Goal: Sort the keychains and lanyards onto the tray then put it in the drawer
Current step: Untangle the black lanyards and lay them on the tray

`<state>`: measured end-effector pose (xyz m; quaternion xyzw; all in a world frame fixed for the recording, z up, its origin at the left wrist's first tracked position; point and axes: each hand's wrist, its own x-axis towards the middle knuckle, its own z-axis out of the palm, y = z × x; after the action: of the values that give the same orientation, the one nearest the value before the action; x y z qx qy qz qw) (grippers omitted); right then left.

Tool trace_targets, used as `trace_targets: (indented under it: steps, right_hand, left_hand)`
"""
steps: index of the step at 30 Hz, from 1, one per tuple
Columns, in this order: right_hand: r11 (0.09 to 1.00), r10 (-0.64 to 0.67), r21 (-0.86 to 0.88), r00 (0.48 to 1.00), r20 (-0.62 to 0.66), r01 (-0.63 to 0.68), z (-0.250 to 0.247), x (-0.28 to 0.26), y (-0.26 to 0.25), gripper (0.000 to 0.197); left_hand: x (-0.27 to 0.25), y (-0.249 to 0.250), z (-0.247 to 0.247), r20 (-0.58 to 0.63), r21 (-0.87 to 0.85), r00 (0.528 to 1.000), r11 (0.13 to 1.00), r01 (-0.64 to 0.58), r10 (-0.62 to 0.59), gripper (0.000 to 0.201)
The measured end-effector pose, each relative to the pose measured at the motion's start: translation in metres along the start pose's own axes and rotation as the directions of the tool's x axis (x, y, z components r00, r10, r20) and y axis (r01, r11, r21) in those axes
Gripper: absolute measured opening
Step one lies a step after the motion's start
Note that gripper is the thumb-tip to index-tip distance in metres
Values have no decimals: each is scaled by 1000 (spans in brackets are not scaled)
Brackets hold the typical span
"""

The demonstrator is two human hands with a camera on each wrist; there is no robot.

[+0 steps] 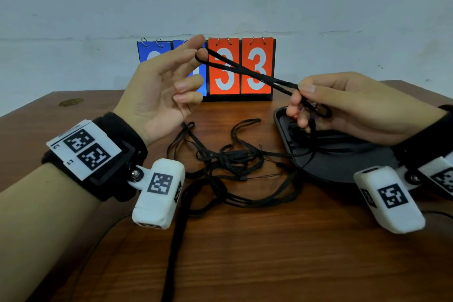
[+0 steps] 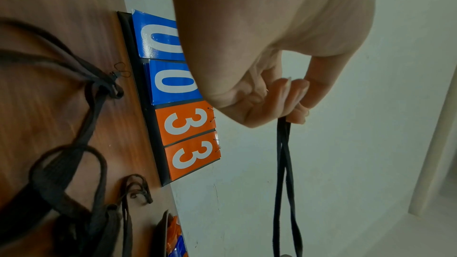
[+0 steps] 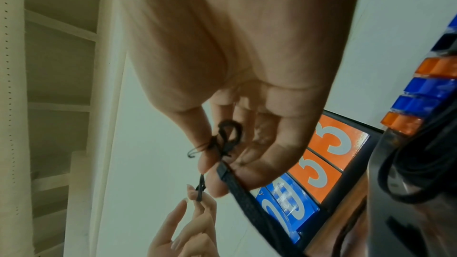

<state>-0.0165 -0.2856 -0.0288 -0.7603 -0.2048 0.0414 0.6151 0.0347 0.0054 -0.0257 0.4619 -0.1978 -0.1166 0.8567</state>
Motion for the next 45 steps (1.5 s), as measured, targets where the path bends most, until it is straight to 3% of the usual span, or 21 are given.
trace_targets:
  steps: [10,17,23,30,35,45]
  right_hand:
    - [1000,24,9,998,-61,-23,-3,3,-2,23]
    - [997,36,68,992,-121,-28,-3,4,-3,23]
    - [987,28,161,997,-67,-17,-1,5,-1,20]
    - [995,49,85,995,-89,-41,-2,2,-4,19]
    - [999,-6,45,996,-91,10,-5,1,-6,20]
    - [993,-21,-116,977,-214,-4,-25,1,-10,26]
  left_hand:
    - [0,0,0,-71,87,996,995,-44,51,27]
    - [1,0,-3,-52,112,998,993,-35,41,30]
    - [0,0,-3,-33,114,999,993,-28,32,30]
    - [-1,-1,-1,-47,121,999,992,-20,26,30]
    - [0,-2,-1,-54,133,998,991,-16,23,32]
    - [-1,-3,3,-1,184,999,982,33,-34,39]
